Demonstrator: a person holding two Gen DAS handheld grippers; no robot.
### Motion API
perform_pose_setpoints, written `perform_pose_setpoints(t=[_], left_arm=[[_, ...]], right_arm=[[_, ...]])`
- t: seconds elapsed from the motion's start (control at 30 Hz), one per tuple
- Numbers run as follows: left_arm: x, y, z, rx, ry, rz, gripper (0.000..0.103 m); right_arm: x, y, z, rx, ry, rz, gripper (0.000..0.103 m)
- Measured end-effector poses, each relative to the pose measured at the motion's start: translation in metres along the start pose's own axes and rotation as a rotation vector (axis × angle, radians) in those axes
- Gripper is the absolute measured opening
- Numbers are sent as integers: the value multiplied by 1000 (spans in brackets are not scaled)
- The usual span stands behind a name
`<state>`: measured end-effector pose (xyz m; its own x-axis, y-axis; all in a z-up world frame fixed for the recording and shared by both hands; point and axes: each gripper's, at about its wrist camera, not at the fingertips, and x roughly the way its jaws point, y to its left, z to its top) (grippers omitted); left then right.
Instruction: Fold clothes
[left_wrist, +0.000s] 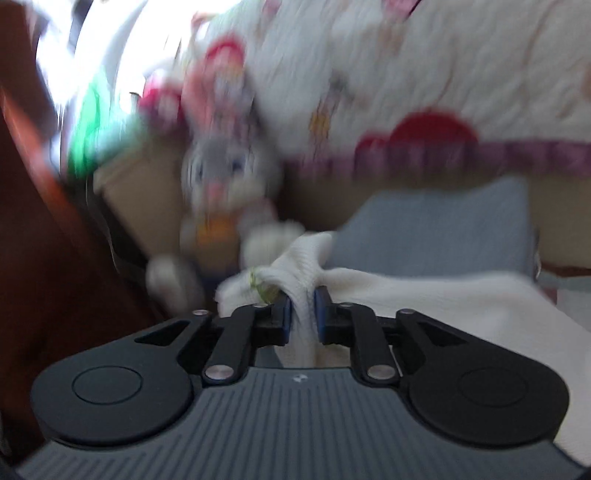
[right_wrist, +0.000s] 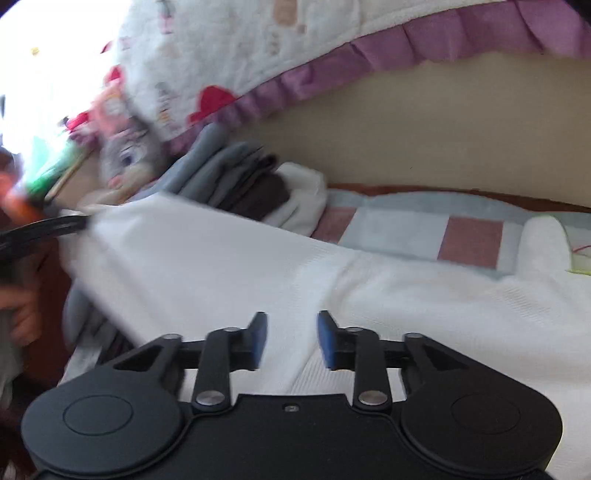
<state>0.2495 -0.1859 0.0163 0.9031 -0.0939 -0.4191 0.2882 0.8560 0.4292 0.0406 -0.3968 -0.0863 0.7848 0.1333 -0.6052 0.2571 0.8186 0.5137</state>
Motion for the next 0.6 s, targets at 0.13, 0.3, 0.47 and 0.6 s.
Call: perform_pose_setpoints(t=[0.13,0.3,0.47,0.6], left_arm=[[8,-1,-25,-67,94,1,59],[-55,-24,-16,-110,-4,-193,69],[-94,-97,-1,-31,33,-484,69],[-110,-186,4,20,115,-693,69]], right_arm=[[-80,-59,-30,-84,4,-53,59],[-189,-158,-62,-63,-4,-386,59],[-284,-249,-84,254,-94,-554,60],[-326,-284,-92,437,-192,-605,60]])
